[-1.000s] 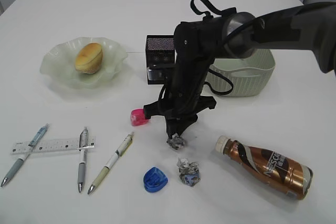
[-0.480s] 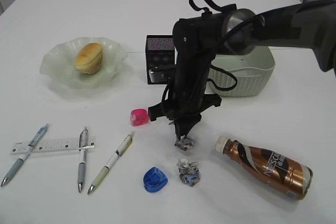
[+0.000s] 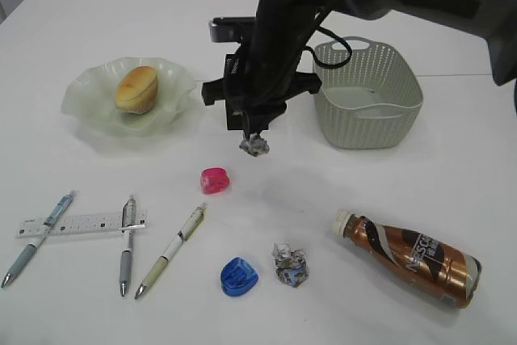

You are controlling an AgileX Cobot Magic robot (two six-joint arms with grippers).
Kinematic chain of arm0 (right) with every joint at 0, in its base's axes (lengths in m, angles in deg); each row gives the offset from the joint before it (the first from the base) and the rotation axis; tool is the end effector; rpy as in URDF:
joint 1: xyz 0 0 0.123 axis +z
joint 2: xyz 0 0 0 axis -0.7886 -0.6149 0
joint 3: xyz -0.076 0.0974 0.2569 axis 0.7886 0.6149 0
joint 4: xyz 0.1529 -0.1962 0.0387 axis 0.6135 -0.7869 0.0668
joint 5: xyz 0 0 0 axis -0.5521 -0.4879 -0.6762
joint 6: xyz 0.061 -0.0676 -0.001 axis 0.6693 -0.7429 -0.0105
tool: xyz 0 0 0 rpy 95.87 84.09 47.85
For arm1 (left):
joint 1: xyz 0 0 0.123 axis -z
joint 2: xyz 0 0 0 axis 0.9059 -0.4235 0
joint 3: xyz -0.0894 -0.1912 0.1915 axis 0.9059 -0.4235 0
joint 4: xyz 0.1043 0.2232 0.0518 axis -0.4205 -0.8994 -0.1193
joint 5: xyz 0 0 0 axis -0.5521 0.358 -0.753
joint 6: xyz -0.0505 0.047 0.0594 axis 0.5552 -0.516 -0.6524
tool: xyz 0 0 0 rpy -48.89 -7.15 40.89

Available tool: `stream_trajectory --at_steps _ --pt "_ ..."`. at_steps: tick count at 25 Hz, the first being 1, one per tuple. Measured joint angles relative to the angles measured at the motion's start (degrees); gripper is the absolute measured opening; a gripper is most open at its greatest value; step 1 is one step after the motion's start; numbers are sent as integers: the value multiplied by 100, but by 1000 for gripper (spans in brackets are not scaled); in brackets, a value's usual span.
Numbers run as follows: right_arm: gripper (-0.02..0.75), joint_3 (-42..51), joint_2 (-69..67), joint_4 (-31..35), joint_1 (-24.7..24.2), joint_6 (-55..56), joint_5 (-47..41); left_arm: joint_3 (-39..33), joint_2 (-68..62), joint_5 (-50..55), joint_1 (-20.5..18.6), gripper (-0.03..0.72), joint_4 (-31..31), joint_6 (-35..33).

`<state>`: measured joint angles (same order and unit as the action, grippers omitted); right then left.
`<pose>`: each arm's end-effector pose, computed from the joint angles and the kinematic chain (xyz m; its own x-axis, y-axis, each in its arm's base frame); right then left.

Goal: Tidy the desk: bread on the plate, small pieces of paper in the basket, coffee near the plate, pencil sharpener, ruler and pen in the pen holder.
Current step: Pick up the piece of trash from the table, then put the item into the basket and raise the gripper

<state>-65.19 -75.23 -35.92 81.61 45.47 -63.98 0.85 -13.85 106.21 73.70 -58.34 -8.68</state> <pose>0.4216 0.2505 0.2148 -0.9275 -0.3056 -0.2154 -0.3409 0.9279 0.1513 0.1614 -0.0167 0.2962 -0.6350 0.1009 -0.7659 0.0870 0.9945 0.0589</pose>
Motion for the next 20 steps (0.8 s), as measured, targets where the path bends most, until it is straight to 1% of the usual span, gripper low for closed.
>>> stream_trajectory --at_steps 5,8,16,20 --pt "13 -565 0 -105 -136 52 -30 0 0 0 0 361 20 0" --pt "13 -886 0 -220 -325 64 -62 0 0 0 0 361 20 0" --pt "13 -1901 22 -585 -1040 64 -143 0 0 0 0 361 25 0" --pt "13 -1985 22 -908 -1380 66 -178 0 0 0 0 361 25 0"
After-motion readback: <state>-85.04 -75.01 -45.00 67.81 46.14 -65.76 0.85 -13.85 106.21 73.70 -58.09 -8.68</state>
